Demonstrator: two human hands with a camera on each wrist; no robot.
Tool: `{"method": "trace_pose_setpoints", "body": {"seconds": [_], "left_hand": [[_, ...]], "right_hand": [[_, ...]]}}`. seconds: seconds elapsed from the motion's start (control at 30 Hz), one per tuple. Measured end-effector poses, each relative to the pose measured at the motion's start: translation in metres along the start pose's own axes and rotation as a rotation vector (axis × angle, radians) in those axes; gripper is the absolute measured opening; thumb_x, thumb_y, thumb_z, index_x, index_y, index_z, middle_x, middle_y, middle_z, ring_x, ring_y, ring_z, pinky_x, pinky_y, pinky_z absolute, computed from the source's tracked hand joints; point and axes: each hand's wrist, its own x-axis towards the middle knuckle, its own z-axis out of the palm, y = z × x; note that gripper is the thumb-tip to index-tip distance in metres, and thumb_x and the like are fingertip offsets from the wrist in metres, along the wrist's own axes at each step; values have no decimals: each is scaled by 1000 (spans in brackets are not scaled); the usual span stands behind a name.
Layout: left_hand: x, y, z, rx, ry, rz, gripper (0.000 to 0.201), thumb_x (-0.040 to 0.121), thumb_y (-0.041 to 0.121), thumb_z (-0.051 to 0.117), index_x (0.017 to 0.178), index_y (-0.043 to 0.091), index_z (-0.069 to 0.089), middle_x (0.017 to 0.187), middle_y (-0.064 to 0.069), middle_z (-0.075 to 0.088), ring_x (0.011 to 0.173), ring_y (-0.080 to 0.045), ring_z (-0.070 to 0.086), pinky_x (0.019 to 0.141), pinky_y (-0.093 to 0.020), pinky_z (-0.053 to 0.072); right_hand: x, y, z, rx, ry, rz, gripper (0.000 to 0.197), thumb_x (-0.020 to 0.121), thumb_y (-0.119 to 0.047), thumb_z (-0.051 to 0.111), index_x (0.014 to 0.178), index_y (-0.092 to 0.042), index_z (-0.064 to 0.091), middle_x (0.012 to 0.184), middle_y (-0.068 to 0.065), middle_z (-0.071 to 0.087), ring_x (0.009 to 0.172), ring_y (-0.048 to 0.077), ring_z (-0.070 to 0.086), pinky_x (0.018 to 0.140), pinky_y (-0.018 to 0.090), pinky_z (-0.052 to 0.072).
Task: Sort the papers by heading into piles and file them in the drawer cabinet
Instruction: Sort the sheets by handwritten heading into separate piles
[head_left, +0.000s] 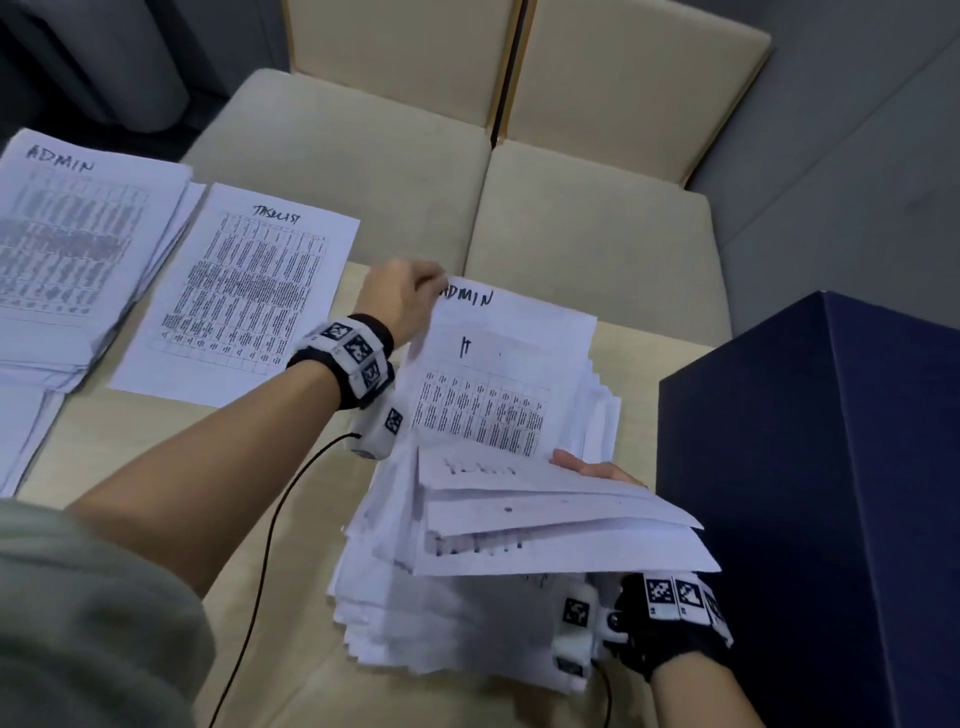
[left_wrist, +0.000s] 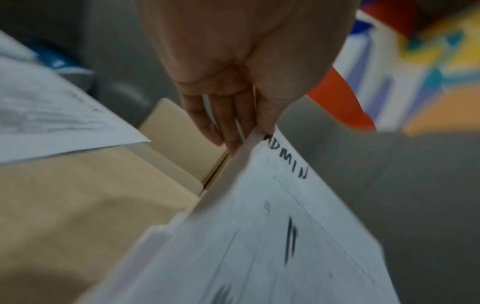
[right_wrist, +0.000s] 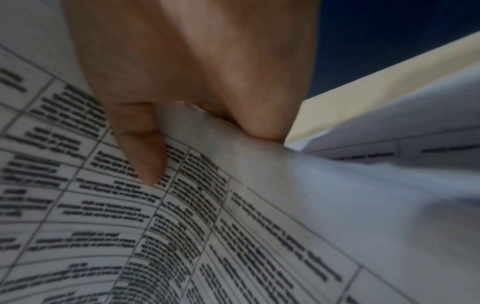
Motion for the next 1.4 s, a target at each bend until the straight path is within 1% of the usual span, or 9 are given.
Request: {"method": "trace_pose_setpoints", "body": {"seconds": [0.13, 0.27, 0.33, 0.4, 0.57, 0.97, 1.17, 1.3, 1.4], "left_hand": [[0, 10, -37, -341, 271, -18, 19, 96, 25, 56, 79, 23, 63, 75, 1, 66, 69, -11, 55, 65, -27, 47], [-10, 46, -102, -527, 542, 110, 16, 92, 30, 56, 76, 31, 58, 76, 5, 60, 73, -10, 53, 70, -36, 51], [-17, 67, -136, -555, 630, 250, 13, 93, 30, 57, 81, 29, 59, 82, -2, 63, 77, -15, 57, 75, -47, 54], [-24, 84, -164, -587, 663, 412, 11, 97, 28, 58, 88, 25, 63, 88, -10, 67, 82, -27, 63, 73, -57, 53], [-52, 117, -203, -655, 549, 651, 14, 98, 19, 59, 102, 8, 66, 100, -7, 70, 91, -21, 67, 81, -39, 54], [-107, 142, -179, -815, 40, 526, 13, 99, 6, 53, 90, 12, 60, 84, 3, 62, 75, -4, 60, 68, -18, 49], [-122, 139, -176, -907, -24, 396, 17, 100, 16, 51, 88, 12, 62, 79, 3, 65, 69, -9, 59, 64, -19, 50], [-135, 117, -160, -995, -132, 227, 59, 97, 60, 26, 112, 15, 61, 88, 3, 72, 76, -12, 67, 68, -22, 52], [-149, 90, -128, -907, -162, 170, 58, 89, 37, 64, 135, 7, 45, 113, -2, 70, 100, -16, 68, 83, -24, 54]], "right_hand": [[-11, 5, 0, 101, 9, 17, 56, 63, -33, 88, 112, -12, 72, 119, 9, 71, 100, 25, 70, 66, 33, 59], [-30, 6, 1, 255, -61, -108, 61, 29, -31, 99, 79, -11, 70, 117, 5, 72, 108, 28, 66, 76, 40, 56], [-41, 3, 14, 108, 44, -161, 44, 57, -43, 91, 84, -21, 65, 100, -2, 72, 104, 25, 68, 75, 33, 53], [-50, 0, 22, 74, 165, -253, 12, 97, -21, 58, 85, -22, 61, 84, -1, 65, 93, 29, 69, 64, 26, 52], [-81, -14, 39, -97, 272, -444, 9, 92, -24, 68, 97, -18, 64, 93, 1, 73, 92, 19, 68, 91, 34, 50], [-114, -66, 47, -78, 139, -668, 69, 64, -54, 88, 111, -9, 65, 112, 15, 72, 108, 37, 67, 99, 60, 47], [-125, -89, 70, 63, 113, -789, 55, 76, -37, 81, 118, -5, 64, 114, 15, 72, 108, 33, 69, 98, 53, 50], [-132, -88, 77, 113, 217, -866, 33, 89, -30, 72, 113, -9, 68, 114, 13, 72, 109, 32, 68, 99, 54, 49], [-132, -84, 83, 140, 372, -920, 23, 88, -36, 72, 102, -18, 69, 109, 7, 73, 108, 27, 68, 102, 55, 48]]}}
